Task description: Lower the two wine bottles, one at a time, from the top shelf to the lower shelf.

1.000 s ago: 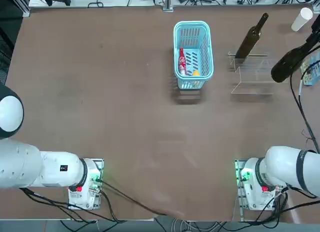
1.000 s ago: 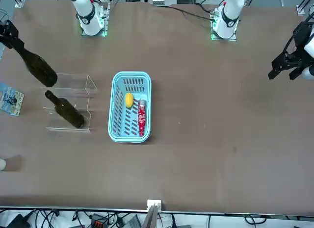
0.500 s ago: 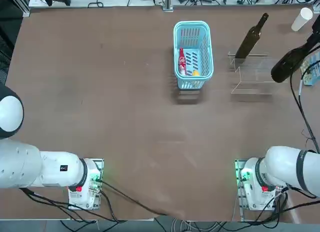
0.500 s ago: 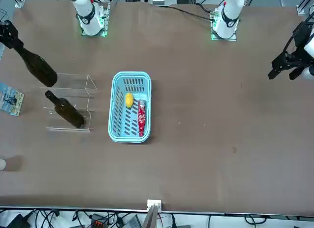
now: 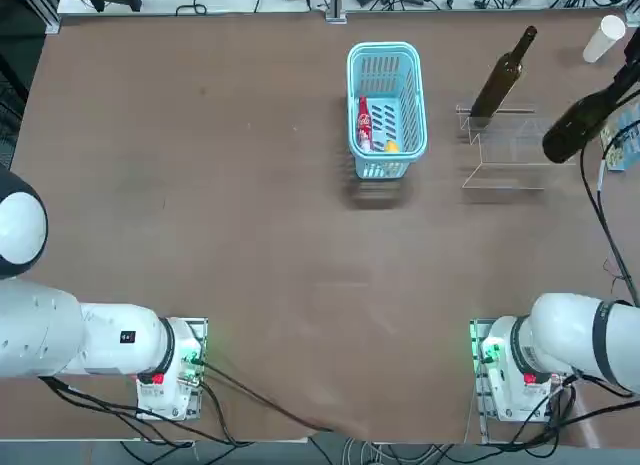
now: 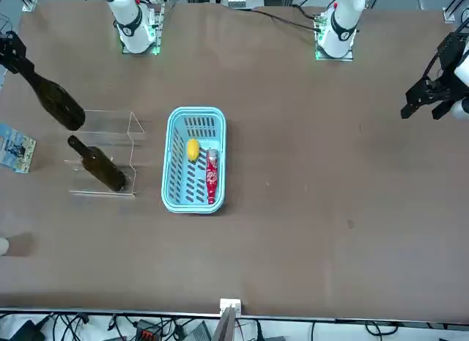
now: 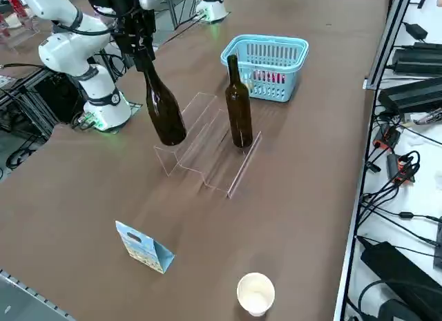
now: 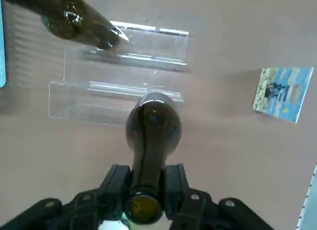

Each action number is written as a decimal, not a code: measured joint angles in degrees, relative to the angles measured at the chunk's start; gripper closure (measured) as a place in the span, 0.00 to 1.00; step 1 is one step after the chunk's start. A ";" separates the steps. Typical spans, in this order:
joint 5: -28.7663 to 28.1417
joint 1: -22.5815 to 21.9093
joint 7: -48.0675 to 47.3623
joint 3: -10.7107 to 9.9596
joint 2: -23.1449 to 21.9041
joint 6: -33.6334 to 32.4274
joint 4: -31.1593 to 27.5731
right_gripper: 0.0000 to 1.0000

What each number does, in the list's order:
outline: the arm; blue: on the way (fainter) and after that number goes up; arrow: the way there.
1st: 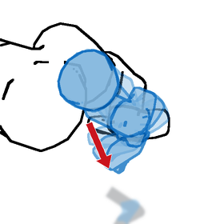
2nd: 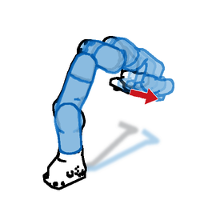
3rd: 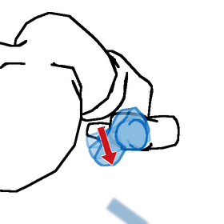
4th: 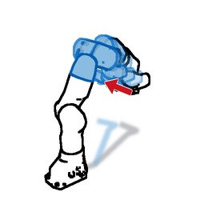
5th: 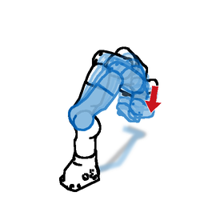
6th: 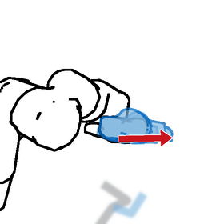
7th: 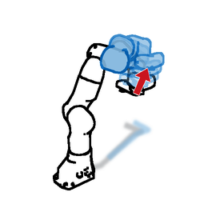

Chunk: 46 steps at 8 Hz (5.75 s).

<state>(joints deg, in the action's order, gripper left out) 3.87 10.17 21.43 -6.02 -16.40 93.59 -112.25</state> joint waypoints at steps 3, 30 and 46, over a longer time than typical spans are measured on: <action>0.06 -0.63 3.18 0.23 6.39 0.04 7.50 0.60; -4.41 -2.21 15.77 -0.09 31.14 5.48 24.55 0.60; -3.21 -2.20 16.07 -0.09 33.53 5.46 25.54 0.14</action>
<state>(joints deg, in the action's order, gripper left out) 0.67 7.98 37.51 -6.11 17.13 99.05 -86.71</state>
